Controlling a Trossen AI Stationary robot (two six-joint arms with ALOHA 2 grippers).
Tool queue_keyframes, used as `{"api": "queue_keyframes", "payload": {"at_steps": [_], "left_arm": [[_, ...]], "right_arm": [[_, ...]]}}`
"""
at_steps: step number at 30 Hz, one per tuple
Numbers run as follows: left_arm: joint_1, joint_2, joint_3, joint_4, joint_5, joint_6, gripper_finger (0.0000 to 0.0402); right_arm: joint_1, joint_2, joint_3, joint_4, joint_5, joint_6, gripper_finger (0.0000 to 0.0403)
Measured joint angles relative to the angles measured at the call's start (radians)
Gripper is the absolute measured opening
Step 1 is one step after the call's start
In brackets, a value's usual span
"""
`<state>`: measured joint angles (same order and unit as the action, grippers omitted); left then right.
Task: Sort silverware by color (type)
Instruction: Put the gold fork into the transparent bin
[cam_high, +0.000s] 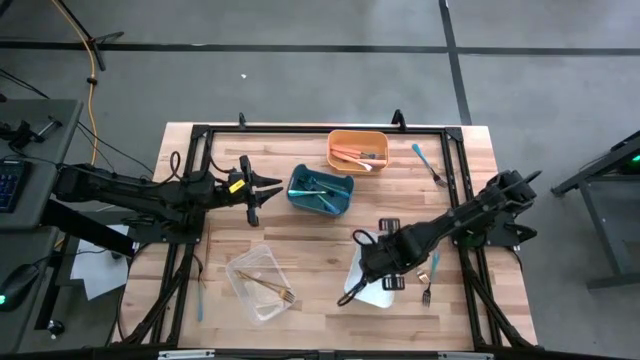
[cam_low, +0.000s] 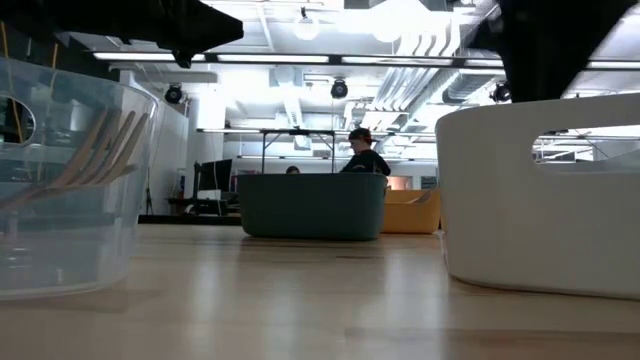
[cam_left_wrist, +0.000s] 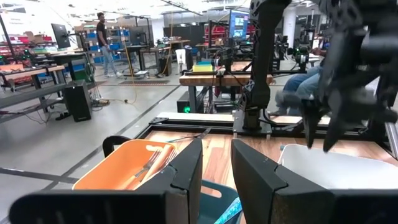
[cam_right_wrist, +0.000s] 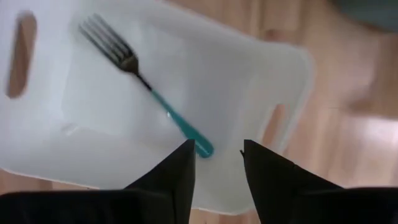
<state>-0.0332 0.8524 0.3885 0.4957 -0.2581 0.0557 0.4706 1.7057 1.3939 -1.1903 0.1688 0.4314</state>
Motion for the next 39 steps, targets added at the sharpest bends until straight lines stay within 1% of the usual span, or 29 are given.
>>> {"api": "queue_keyframes", "payload": {"at_steps": [2, 4, 7, 9, 12, 14, 16, 18, 22, 26, 29, 39], "left_arm": [[0.0, 0.0, 0.0, 0.0, 0.0, 0.0, 0.0076], [0.0, 0.0, 0.0, 0.0, 0.0, 0.0, 0.0076], [0.0, 0.0, 0.0, -0.004, 0.0, 0.0, 0.0076], [0.0, 0.0, 0.0, -0.005, 0.0, 0.0, 0.0076], [0.0, 0.0, 0.0, -0.005, 0.0, 0.0, 0.0076], [0.0, 0.0, 0.0, -0.004, 0.0, 0.001, 0.0076], [0.0, 0.0, 0.0, -0.002, 0.0, 0.0, 0.0076], [0.0, 0.0, 0.0, 0.001, 0.0, 0.0, 0.0076], [0.0, 0.0, 0.0, 0.001, 0.0, 0.0, 0.0076], [0.0, 0.0, 0.0, 0.001, 0.0, -0.003, 0.0076], [0.0, 0.0, 0.0, 0.001, 0.0, -0.003, 0.0076], [-0.001, 0.0, 0.0, -0.005, 0.0, -0.003, 0.0076]], "right_arm": [[0.005, -0.018, 0.031, -0.046, 0.041, 0.037, 0.0134], [0.021, -0.056, 0.033, -0.062, 0.086, 0.089, 0.0135], [0.059, -0.129, -0.016, -0.079, 0.148, 0.214, 0.0135], [0.089, -0.185, -0.08, -0.086, 0.158, 0.326, 0.0135], [0.143, -0.284, -0.215, -0.078, 0.148, 0.53, 0.0135], [0.182, -0.348, -0.324, -0.037, 0.106, 0.662, 0.0135], [0.217, -0.411, -0.429, 0.055, 0.059, 0.767, 0.0135], [0.239, -0.459, -0.524, 0.171, 0.022, 0.835, 0.0135], [0.25, -0.505, -0.662, 0.361, -0.021, 0.898, 0.0135], [0.249, -0.503, -0.734, 0.461, -0.062, 0.929, 0.0135], [0.249, -0.502, -0.761, 0.481, -0.071, 0.964, 0.0135], [0.249, -0.495, -0.809, 0.514, -0.047, 1.075, 0.0135]]}}
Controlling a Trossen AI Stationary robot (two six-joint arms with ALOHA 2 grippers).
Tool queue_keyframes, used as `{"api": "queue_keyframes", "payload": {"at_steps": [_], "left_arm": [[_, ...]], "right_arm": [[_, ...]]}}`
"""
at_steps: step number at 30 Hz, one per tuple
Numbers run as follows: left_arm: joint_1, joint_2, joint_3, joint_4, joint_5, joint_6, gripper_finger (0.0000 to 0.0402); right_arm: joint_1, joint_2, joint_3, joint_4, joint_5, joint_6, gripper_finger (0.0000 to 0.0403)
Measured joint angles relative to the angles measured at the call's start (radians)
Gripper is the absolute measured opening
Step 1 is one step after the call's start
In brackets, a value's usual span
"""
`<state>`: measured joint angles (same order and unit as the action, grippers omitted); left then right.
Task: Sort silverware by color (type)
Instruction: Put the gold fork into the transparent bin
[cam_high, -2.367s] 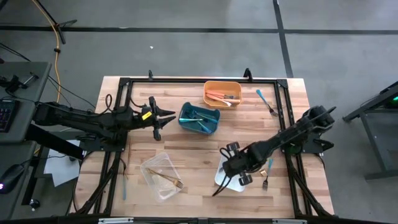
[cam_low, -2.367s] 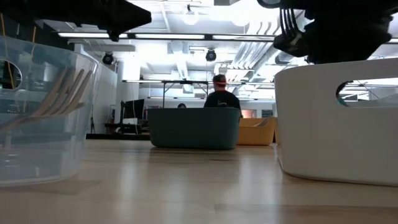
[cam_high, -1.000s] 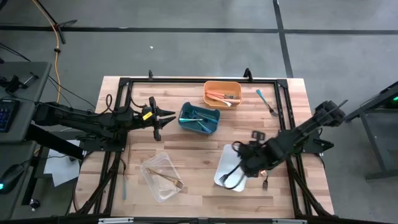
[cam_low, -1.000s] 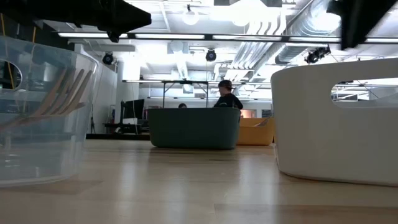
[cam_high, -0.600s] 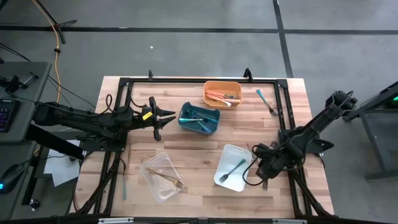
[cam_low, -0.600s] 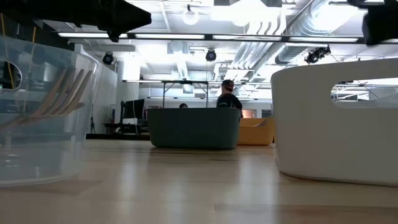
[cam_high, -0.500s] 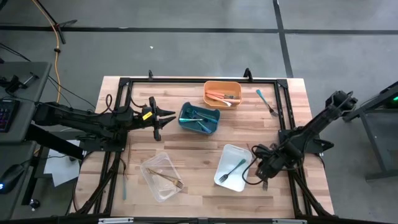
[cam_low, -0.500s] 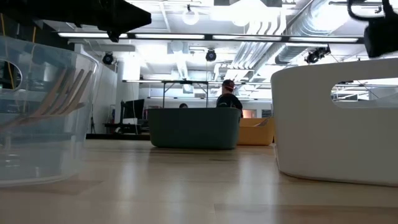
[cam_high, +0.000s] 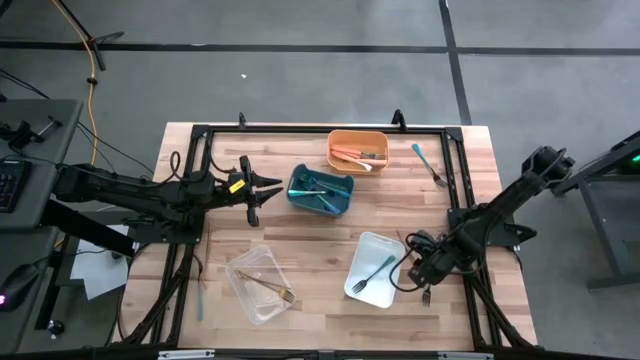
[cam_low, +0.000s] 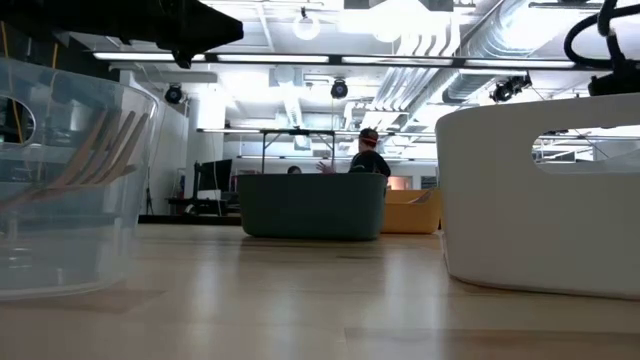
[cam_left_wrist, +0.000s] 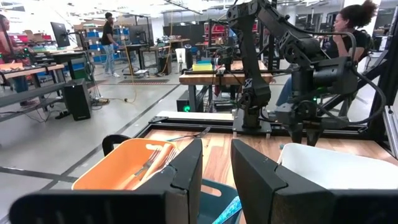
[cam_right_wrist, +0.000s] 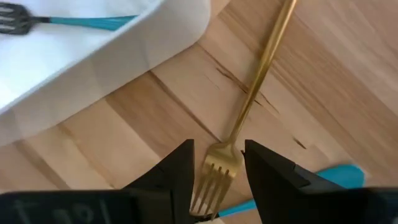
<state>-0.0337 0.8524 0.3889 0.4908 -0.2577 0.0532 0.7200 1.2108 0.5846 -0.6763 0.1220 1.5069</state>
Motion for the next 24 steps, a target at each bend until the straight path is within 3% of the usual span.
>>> {"api": "queue_keyframes", "payload": {"at_steps": [24], "left_arm": [[0.0, 0.0, 0.0, -0.001, 0.0, 0.002, 0.0076]], "right_arm": [[0.0, 0.201, 0.005, 0.085, -0.018, 0.035, 0.0127]]}}
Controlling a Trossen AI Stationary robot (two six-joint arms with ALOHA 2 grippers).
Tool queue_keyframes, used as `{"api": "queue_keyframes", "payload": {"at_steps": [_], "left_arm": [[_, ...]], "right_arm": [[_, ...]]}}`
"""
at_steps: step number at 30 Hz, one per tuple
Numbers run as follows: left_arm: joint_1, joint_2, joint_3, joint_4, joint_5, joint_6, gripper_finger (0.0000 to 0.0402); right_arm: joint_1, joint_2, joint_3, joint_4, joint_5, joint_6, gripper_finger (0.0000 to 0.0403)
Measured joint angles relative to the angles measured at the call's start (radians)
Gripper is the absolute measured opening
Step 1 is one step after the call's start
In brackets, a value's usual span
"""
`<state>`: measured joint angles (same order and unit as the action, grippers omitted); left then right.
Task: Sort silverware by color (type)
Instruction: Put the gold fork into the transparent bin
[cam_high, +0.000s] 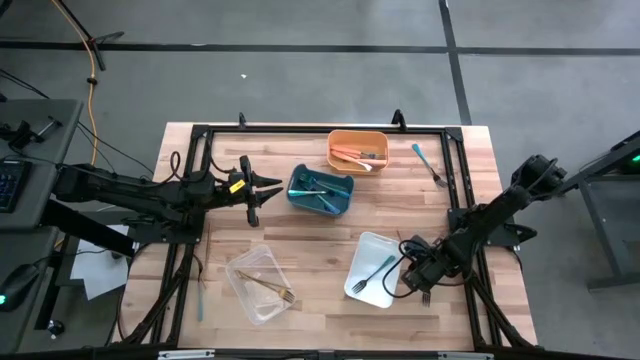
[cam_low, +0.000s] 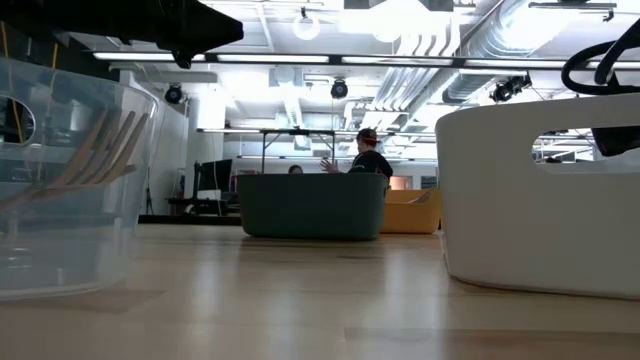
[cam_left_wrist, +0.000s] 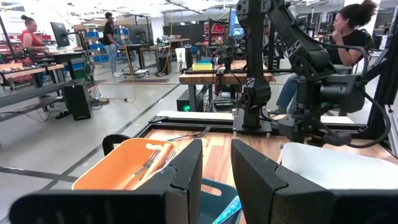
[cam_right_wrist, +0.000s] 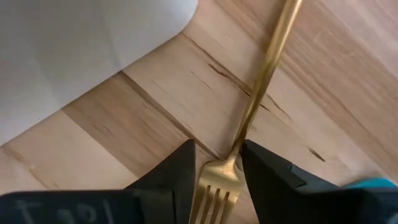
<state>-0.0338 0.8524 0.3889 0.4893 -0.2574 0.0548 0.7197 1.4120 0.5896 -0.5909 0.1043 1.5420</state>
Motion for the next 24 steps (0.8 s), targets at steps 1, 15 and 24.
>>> {"api": "queue_keyframes", "payload": {"at_steps": [1, 15, 24], "left_arm": [[0.0, 0.0, 0.0, 0.0, 0.0, 0.0, 0.0076], [0.0, 0.0, 0.0, 0.0, 0.0, -0.002, 0.0076], [0.0, 0.0, 0.0, 0.001, 0.0, 0.001, 0.0076]], "right_arm": [[0.0, 0.0, 0.0, -0.002, 0.0, 0.004, 0.012], [-0.002, -0.005, 0.01, -0.033, -0.008, -0.004, 0.0008], [-0.007, -0.138, 0.078, -0.433, 0.01, 0.029, 0.0004]]}}
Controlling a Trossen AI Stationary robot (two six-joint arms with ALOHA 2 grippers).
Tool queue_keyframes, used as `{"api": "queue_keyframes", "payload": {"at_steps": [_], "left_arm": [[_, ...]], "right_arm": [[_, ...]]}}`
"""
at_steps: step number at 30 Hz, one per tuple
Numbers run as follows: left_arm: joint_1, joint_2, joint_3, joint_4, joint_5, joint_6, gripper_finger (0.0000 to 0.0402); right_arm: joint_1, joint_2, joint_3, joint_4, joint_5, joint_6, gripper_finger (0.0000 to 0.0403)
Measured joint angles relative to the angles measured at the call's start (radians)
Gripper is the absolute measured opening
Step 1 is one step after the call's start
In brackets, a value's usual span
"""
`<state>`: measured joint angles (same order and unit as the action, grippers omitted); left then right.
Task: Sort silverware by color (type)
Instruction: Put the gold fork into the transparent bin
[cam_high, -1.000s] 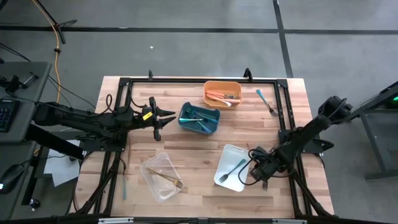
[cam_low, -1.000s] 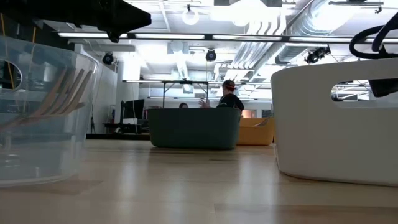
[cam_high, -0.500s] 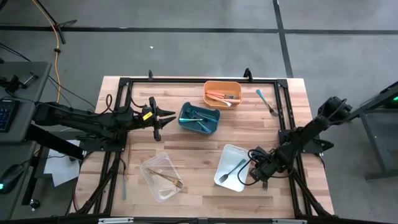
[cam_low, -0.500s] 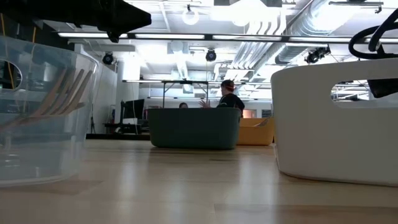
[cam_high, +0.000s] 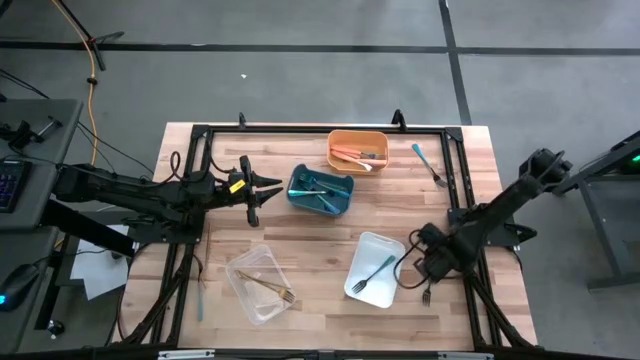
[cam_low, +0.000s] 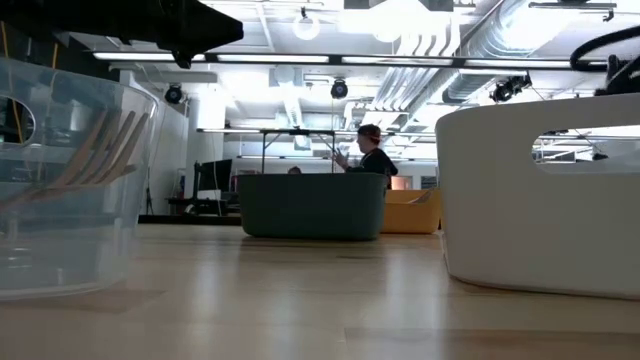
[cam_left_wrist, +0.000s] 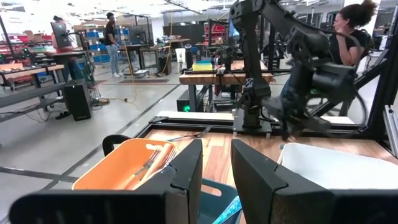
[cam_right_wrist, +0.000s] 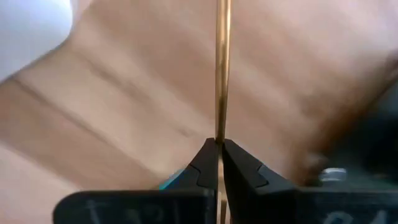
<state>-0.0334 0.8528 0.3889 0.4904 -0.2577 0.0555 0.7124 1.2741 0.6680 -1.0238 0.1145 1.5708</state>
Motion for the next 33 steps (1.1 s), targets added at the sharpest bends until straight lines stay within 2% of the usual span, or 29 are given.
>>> {"api": "queue_keyframes", "payload": {"at_steps": [5, 10, 15, 18, 22, 24, 27, 30, 33], "left_arm": [[0.0, 0.0, 0.0, 0.0, 0.0, 0.0, 0.0076], [0.0, 0.0, 0.0, 0.0, 0.0, 0.0, 0.0076], [0.0, 0.0, 0.0, 0.0, 0.0, -0.001, 0.0076], [0.0, 0.0, 0.0, 0.0, 0.0, 0.0, 0.0076], [0.0, 0.0, 0.0, 0.0, 0.0, 0.0, 0.0076], [0.0, 0.0, 0.0, 0.0, 0.0, 0.0, 0.0076], [0.0, 0.0, 0.0, -0.003, 0.0, 0.0, 0.0076], [0.0, 0.0, 0.0, -0.024, 0.0, 0.0, 0.0076], [0.0, 0.001, 0.0, -0.032, 0.0, 0.0, 0.0076]], "right_arm": [[-0.053, -0.097, 0.042, -0.171, 0.153, 0.002, 0.0002], [-0.13, -0.182, 0.07, -0.249, 0.476, -0.002, 0.0001], [-0.206, -0.218, 0.069, -0.174, 0.832, -0.085, 0.0001], [-0.265, -0.215, 0.069, -0.002, 0.93, -0.266, 0.0001], [-0.354, -0.184, 0.069, 0.387, 0.893, -0.692, 0.0001], [-0.399, -0.152, 0.069, 0.609, 0.82, -0.916, 0.0001], [-0.472, -0.089, 0.069, 0.93, 0.655, -1.211, 0.0], [-0.537, -0.008, 0.069, 1.208, 0.468, -1.398, 0.0], [-0.593, 0.082, 0.069, 1.421, 0.328, -1.491, 0.0]]}}
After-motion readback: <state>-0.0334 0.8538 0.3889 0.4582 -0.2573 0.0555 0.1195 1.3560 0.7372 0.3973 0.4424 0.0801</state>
